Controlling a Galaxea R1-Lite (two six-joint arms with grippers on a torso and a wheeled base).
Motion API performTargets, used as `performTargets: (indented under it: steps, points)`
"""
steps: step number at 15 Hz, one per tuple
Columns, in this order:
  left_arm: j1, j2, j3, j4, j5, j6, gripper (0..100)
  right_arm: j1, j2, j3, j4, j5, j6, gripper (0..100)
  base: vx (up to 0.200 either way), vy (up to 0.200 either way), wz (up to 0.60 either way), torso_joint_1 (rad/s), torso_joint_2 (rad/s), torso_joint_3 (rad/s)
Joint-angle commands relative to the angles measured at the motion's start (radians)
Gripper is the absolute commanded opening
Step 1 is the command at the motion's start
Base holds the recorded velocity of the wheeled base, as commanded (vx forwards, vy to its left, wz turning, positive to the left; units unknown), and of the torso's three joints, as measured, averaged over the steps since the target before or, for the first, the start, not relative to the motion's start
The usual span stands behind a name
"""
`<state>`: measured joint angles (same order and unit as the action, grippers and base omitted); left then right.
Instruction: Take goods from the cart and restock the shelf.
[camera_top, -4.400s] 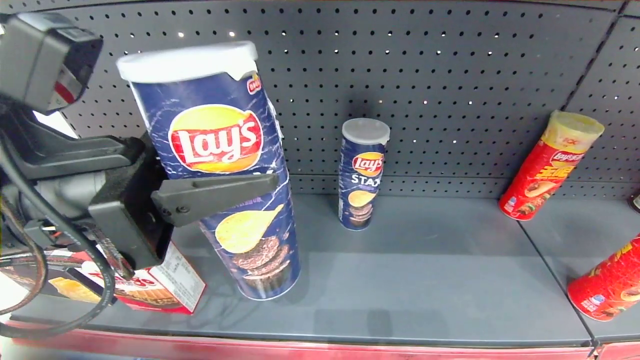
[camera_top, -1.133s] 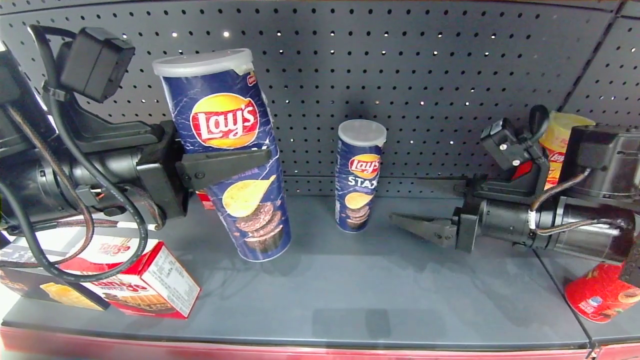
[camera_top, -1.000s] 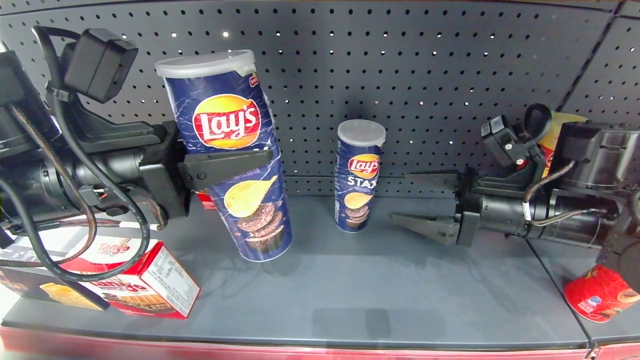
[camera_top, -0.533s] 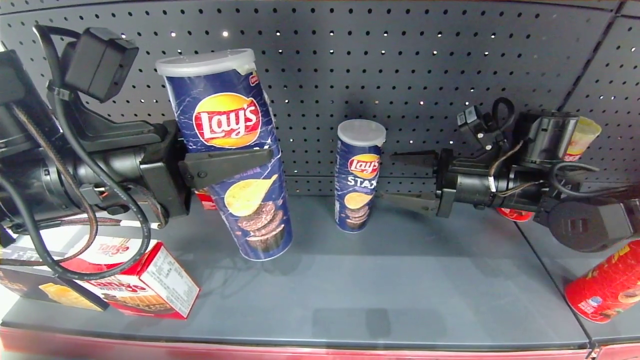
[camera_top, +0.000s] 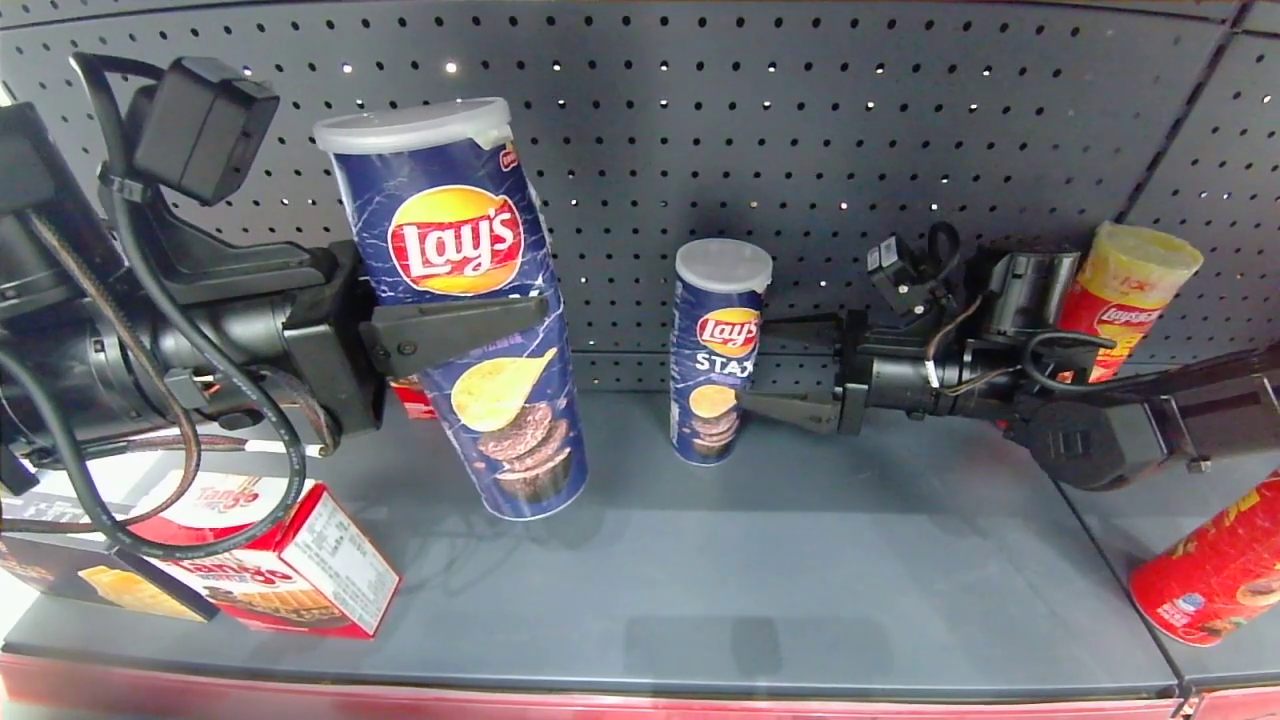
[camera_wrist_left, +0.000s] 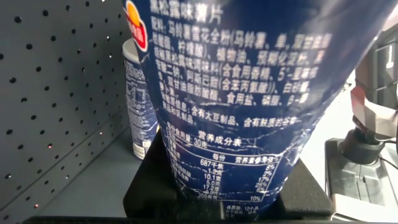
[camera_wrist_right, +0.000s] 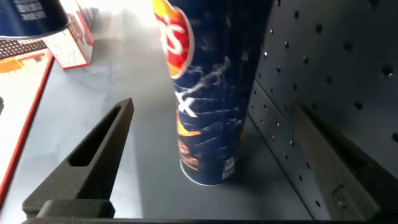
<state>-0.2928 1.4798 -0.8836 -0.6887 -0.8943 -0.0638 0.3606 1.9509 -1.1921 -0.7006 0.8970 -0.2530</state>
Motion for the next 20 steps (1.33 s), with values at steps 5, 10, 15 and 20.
performTargets:
  steps: [5,10,15,20]
  points:
    - [0.001,0.011,0.002,-0.002,0.0,-0.002,0,0.012,0.099,-0.064,-0.023,0.005,0.0,100,0.0,0.0,0.0,0.0,0.0,0.0]
    - [0.003,0.031,0.008,-0.035,0.0,-0.013,0,0.029,0.155,-0.116,-0.023,0.016,0.0,100,0.0,0.0,0.0,0.0,0.0,0.0]
    - [0.015,0.033,0.012,-0.037,0.0,-0.013,0,0.046,0.215,-0.188,-0.02,0.019,0.003,100,0.0,0.0,0.0,0.0,0.0,0.0]
    - [0.018,0.034,0.014,-0.037,0.0,-0.013,0,0.05,0.247,-0.247,-0.014,0.071,0.011,0,0.0,0.0,0.0,0.0,0.0,0.0]
